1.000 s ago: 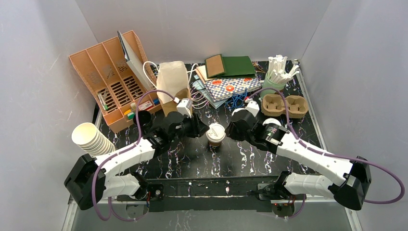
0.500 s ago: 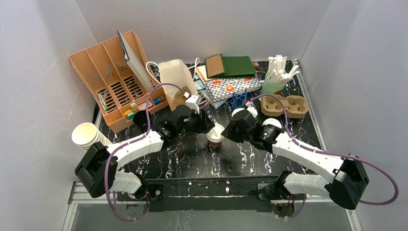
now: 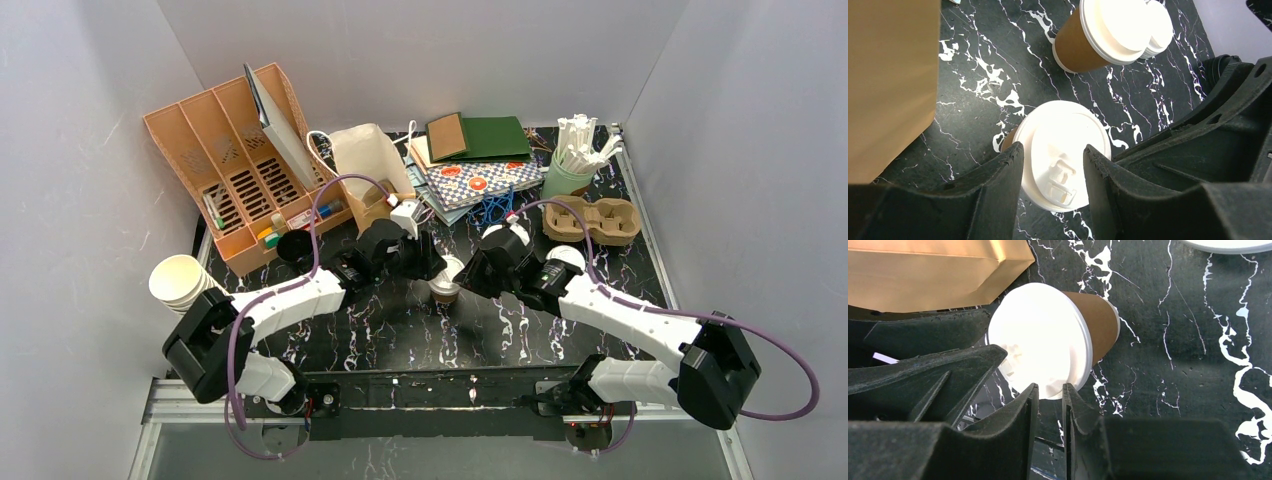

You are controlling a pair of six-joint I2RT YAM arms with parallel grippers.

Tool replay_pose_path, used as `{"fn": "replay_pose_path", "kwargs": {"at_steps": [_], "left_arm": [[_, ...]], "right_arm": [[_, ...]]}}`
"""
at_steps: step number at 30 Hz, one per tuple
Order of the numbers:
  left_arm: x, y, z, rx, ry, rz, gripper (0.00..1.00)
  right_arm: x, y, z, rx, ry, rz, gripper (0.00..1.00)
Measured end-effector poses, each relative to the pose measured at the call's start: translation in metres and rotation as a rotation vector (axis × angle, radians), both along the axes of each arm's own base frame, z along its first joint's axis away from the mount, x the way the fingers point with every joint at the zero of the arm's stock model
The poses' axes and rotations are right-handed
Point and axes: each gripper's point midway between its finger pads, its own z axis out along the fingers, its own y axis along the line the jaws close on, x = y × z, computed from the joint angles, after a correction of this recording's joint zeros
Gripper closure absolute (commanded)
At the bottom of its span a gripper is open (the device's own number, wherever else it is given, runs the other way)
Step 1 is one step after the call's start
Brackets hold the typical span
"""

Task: Pack the takeout coffee
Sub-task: Close the cup lid on the coffee cup.

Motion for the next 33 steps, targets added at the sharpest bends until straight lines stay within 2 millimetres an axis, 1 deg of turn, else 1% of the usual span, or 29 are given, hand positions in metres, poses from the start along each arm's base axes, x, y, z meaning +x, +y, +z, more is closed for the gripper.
{"fn": "replay_pose_path", "kwargs": {"at_steps": [6,16,27,33], "left_arm": [[-0.001,-0.002,-0.004,0.004,0.01,-0.012,0.56],[0.0,-0.006,-0.005,-0.004,0.01,-0.023,0.57],[0.0,-0.005,-0.005,-0.005,0.014,-0.019,0.58],[-0.006,-0.002,-0.005,-0.001,0.038,-0.025,0.57]], "right_arm": [[-0.001,-0.003,-0.01,-0.002,0.036,-0.02,0.67],[0.001,-0.005,-0.012,-0.001,0.046,-0.028,0.67],[0.003,-0.005,-0.012,0.007,0.052,-0.028,0.68],[0.013,-0.015,-0.013,-0.014,0.034,-0.026,0.68]]}}
